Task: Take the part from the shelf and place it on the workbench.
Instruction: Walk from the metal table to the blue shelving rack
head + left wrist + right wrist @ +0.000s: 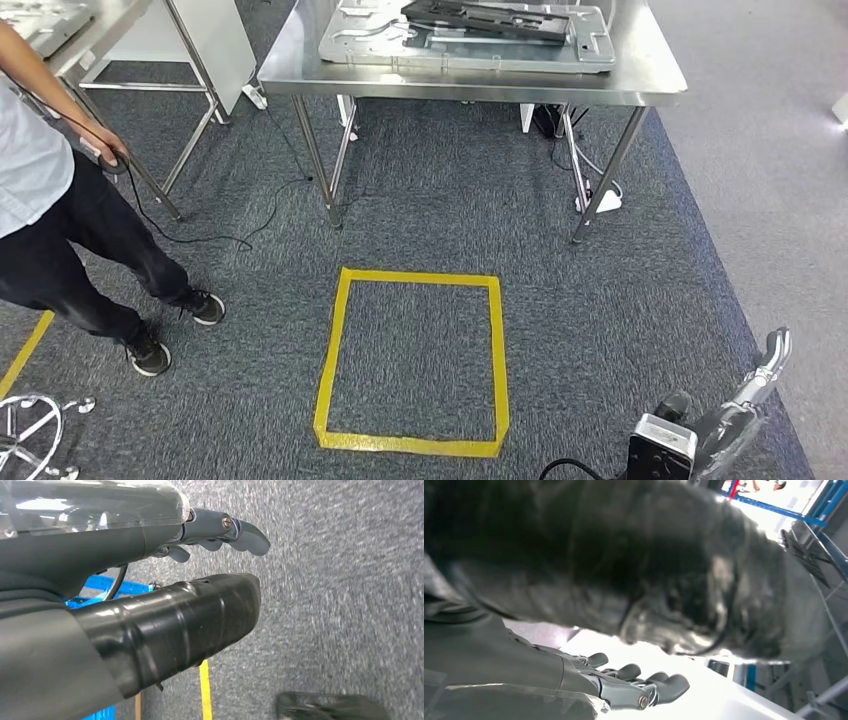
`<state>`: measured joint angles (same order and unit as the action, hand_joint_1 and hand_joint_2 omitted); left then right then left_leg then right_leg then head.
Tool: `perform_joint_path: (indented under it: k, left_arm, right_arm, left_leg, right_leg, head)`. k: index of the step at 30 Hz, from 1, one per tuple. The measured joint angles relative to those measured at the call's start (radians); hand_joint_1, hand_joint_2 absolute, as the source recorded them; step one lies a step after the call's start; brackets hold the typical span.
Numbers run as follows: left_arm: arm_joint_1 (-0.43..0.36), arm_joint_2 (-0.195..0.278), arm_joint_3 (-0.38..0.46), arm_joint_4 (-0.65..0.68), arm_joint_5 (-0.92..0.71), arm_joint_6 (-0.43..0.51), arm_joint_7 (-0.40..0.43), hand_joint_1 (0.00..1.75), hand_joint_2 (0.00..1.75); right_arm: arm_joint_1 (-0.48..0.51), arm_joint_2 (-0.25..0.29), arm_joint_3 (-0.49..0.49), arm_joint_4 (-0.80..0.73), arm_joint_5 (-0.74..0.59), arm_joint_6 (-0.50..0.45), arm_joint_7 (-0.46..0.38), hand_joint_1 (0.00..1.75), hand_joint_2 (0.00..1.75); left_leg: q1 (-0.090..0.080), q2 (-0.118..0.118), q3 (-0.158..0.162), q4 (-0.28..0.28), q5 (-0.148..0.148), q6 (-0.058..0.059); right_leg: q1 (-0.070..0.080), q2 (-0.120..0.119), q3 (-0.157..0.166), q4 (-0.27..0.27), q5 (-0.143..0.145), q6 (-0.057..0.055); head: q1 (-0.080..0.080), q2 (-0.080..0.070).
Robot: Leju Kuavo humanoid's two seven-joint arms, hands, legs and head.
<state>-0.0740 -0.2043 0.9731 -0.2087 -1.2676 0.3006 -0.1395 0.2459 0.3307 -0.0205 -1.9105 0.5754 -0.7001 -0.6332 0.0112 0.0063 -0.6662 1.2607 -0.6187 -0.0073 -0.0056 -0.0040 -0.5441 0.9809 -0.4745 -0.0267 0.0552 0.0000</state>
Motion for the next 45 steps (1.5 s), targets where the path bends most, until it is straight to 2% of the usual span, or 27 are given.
perform_joint_path:
  k: [1,2,4,6,7,9,11,15,16,17,18,20,22,24,26,29,31,32,33,35,36,37,39,40,42,44,45]
  left_arm:
    - [0.000,0.000,0.000,0.000,0.000,0.000,-0.004,0.00,0.00]
    - [0.000,0.000,0.000,0.000,0.000,0.000,-0.007,0.00,0.00]
    - [0.000,0.000,0.000,0.000,-0.001,0.000,-0.008,0.00,0.00]
    - [0.001,0.000,0.000,0.000,-0.004,0.000,-0.007,0.00,0.00]
    - [0.001,0.001,0.001,0.000,-0.005,0.000,-0.007,0.00,0.00]
    - [0.001,-0.001,0.001,0.000,-0.007,0.000,-0.007,0.00,0.00]
    - [-0.001,-0.004,0.002,0.000,-0.008,0.001,-0.005,0.00,0.00]
    - [0.004,-0.007,0.009,0.000,-0.006,0.005,-0.002,0.00,0.00]
    - [0.005,-0.008,0.013,0.000,-0.004,0.006,-0.002,0.00,0.00]
    - [0.006,-0.008,0.017,0.000,-0.002,0.007,-0.001,0.00,0.00]
    - [0.006,-0.009,0.020,0.000,0.000,0.008,-0.001,0.00,0.00]
    - [0.006,-0.011,0.027,0.000,0.005,0.013,0.001,0.00,0.00]
    - [0.005,-0.013,0.033,0.000,0.006,0.017,0.006,0.00,0.00]
    - [0.004,-0.015,0.041,0.000,0.007,0.019,0.010,0.00,0.00]
    - [0.002,-0.016,0.047,0.000,0.008,0.020,0.012,0.00,0.00]
    - [0.005,-0.016,0.051,0.000,0.009,0.022,0.012,0.00,0.00]
    - [0.006,-0.016,0.053,0.000,0.009,0.022,0.013,0.00,0.00]
    - [0.007,-0.016,0.054,0.000,0.010,0.022,0.013,0.00,0.00]
    - [0.007,-0.016,0.054,0.000,0.010,0.023,0.013,0.00,0.00]
    - [0.008,-0.015,0.056,0.000,0.009,0.025,0.014,0.00,0.00]
    - [0.009,-0.015,0.057,0.000,0.008,0.025,0.015,0.00,0.00]
    - [0.009,-0.015,0.058,0.000,0.007,0.026,0.015,0.00,0.00]
    - [0.008,-0.015,0.059,0.000,0.005,0.026,0.016,0.00,0.00]
    - [0.008,-0.015,0.060,0.000,0.004,0.026,0.017,0.00,0.00]
    - [0.008,-0.016,0.062,0.000,0.003,0.026,0.018,0.00,0.00]
    - [0.010,-0.017,0.064,0.000,0.002,0.026,0.020,0.00,0.00]
    - [0.012,-0.017,0.065,0.000,0.001,0.026,0.021,0.00,0.00]
  right_arm:
    - [0.001,-0.001,0.000,0.001,-0.008,0.000,0.017,0.00,0.00]
    - [0.001,-0.004,-0.001,0.006,-0.023,0.001,0.045,0.00,0.00]
    - [-0.003,-0.019,-0.008,0.037,-0.081,0.005,0.114,0.00,0.00]
    - [-0.018,-0.040,-0.034,0.107,-0.160,0.023,0.149,0.00,0.00]
    - [-0.028,-0.048,-0.058,0.155,-0.192,0.038,0.145,0.00,0.00]
    - [-0.055,-0.056,-0.124,0.266,-0.229,0.071,0.124,0.00,0.00]
    - [-0.085,-0.065,-0.216,0.400,-0.237,0.087,0.096,0.00,0.00]
    - [-0.161,-0.097,-0.412,0.737,-0.230,0.090,0.029,0.00,0.00]
    - [-0.173,-0.106,-0.461,0.823,-0.232,0.095,0.006,0.00,0.00]
    - [-0.183,-0.115,-0.508,0.906,-0.232,0.101,-0.013,0.00,0.00]
    - [-0.192,-0.123,-0.552,0.983,-0.228,0.104,-0.022,0.00,0.00]
    - [-0.214,-0.135,-0.626,1.126,-0.203,0.092,-0.007,0.00,0.00]
    - [-0.235,-0.140,-0.683,1.251,-0.161,0.061,0.048,0.00,0.00]
    - [-0.244,-0.140,-0.725,1.357,-0.116,0.031,0.134,0.00,0.00]
    - [-0.247,-0.138,-0.752,1.438,-0.088,0.015,0.203,0.00,0.00]
    - [-0.259,-0.136,-0.772,1.509,-0.076,0.008,0.230,0.00,0.00]
    - [-0.265,-0.136,-0.783,1.543,-0.068,0.009,0.249,0.00,0.00]
    - [-0.266,-0.136,-0.787,1.557,-0.056,0.010,0.277,0.00,0.00]
    - [-0.268,-0.136,-0.789,1.572,-0.038,0.012,0.320,0.00,0.00]
    - [-0.270,-0.131,-0.788,1.600,0.009,0.021,0.421,0.00,0.00]
    - [-0.271,-0.127,-0.785,1.612,0.033,0.028,0.460,0.00,0.00]
    - [-0.271,-0.124,-0.780,1.622,0.055,0.037,0.489,0.00,0.00]
    - [-0.271,-0.120,-0.767,1.639,0.088,0.055,0.523,0.00,0.00]
    - [-0.270,-0.119,-0.761,1.647,0.098,0.062,0.534,0.00,0.00]
    - [-0.271,-0.117,-0.751,1.657,0.111,0.070,0.549,0.00,0.00]
    - [-0.274,-0.116,-0.741,1.664,0.123,0.080,0.558,0.00,0.00]
    - [-0.276,-0.116,-0.736,1.667,0.128,0.084,0.561,0.00,0.00]
  left_leg:
    - [0.000,0.000,0.004,0.020,0.005,0.000]
    - [0.000,-0.001,0.026,0.001,0.026,0.002]
    - [0.000,-0.020,0.114,-0.131,0.079,0.012]
    - [-0.001,-0.047,0.186,-0.252,0.094,0.021]
    - [-0.003,-0.054,0.198,-0.277,0.090,0.023]
    - [-0.001,-0.042,0.198,-0.288,0.094,0.028]
    - [0.004,-0.026,0.195,-0.297,0.106,0.040]
    - [0.005,0.011,0.184,-0.299,0.116,0.050]
    - [0.005,0.019,0.182,-0.296,0.116,0.050]
    - [0.005,0.028,0.181,-0.294,0.115,0.048]
    - [0.005,0.036,0.182,-0.292,0.113,0.046]
    - [0.001,0.053,0.185,-0.288,0.106,0.038]
    - [-0.006,0.070,0.187,-0.284,0.100,0.028]
    - [-0.008,0.088,0.192,-0.284,0.094,0.019]
    - [-0.004,0.072,0.186,-0.260,0.069,0.010]
    - [-0.001,0.013,0.108,-0.084,-0.030,0.004]
    - [-0.001,0.004,0.057,0.020,-0.058,0.006]
    - [-0.001,0.002,0.056,0.018,-0.040,0.010]
    - [-0.002,-0.002,0.072,-0.025,-0.005,0.015]
    - [-0.004,-0.044,0.131,-0.165,0.071,0.030]
    - [-0.005,-0.066,0.151,-0.219,0.092,0.034]
    - [-0.007,-0.084,0.161,-0.249,0.100,0.038]
    - [-0.008,-0.076,0.163,-0.261,0.101,0.040]
    - [-0.006,-0.064,0.166,-0.266,0.106,0.043]
    - [0.000,-0.038,0.171,-0.280,0.118,0.053]
    - [0.000,-0.010,0.169,-0.283,0.123,0.058]
    - [-0.001,0.005,0.168,-0.282,0.123,0.058]
  right_leg:
    - [0.001,0.003,-0.009,0.003,0.005,0.001]
    - [0.002,0.008,-0.017,0.007,0.009,0.003]
    - [0.003,0.020,-0.029,0.015,0.016,0.008]
    - [0.003,0.034,-0.039,0.022,0.023,0.016]
    - [0.003,0.040,-0.044,0.024,0.029,0.022]
    - [0.005,0.054,-0.049,0.022,0.039,0.034]
    - [0.004,0.046,-0.063,0.047,0.020,0.047]
    - [-0.005,0.016,-0.160,0.271,-0.095,0.070]
    - [-0.007,0.014,-0.168,0.297,-0.098,0.073]
    - [-0.009,0.010,-0.155,0.281,-0.081,0.074]
    - [-0.009,0.003,-0.124,0.229,-0.051,0.073]
    - [-0.003,-0.042,-0.051,0.091,-0.001,0.064]
    - [0.007,-0.070,-0.023,0.026,0.010,0.047]
    - [0.009,-0.052,-0.026,0.026,0.009,0.032]
    - [0.006,-0.032,-0.028,0.023,0.011,0.018]
    - [0.004,0.000,-0.033,0.022,0.016,0.001]
    - [0.008,0.026,-0.034,0.024,0.018,-0.002]
    - [0.011,0.038,-0.033,0.025,0.018,-0.002]
    - [0.013,0.051,-0.032,0.026,0.018,-0.002]
    - [0.016,0.073,-0.033,0.033,0.018,-0.001]
    - [0.016,0.083,-0.037,0.037,0.019,0.001]
    - [0.014,0.092,-0.042,0.040,0.021,0.005]
    - [0.011,0.114,-0.051,0.040,0.028,0.018]
    - [0.011,0.112,-0.053,0.042,0.028,0.024]
    - [0.014,0.074,-0.071,0.082,-0.002,0.036]
    - [0.008,0.027,-0.122,0.195,-0.069,0.048]
    - [0.002,0.019,-0.152,0.261,-0.097,0.054]
  head:
    - [0.000,0.000]
    - [0.000,0.000]
    - [0.000,0.000]
    - [0.000,0.000]
    - [0.000,0.000]
    - [0.000,0.000]
    - [0.002,0.000]
    - [0.004,0.000]
    - [0.004,0.000]
    - [0.004,0.000]
    - [0.004,0.000]
    - [0.004,0.000]
    - [0.003,0.000]
    - [0.003,0.000]
    - [0.003,0.000]
    - [0.002,0.000]
    - [0.002,0.000]
    - [0.002,0.000]
    - [0.002,0.000]
    - [0.003,0.000]
    - [0.003,0.000]
    - [0.003,0.000]
    - [0.002,0.000]
    - [0.003,0.000]
    - [0.005,0.000]
    - [0.006,0.000]
    - [0.006,0.000]
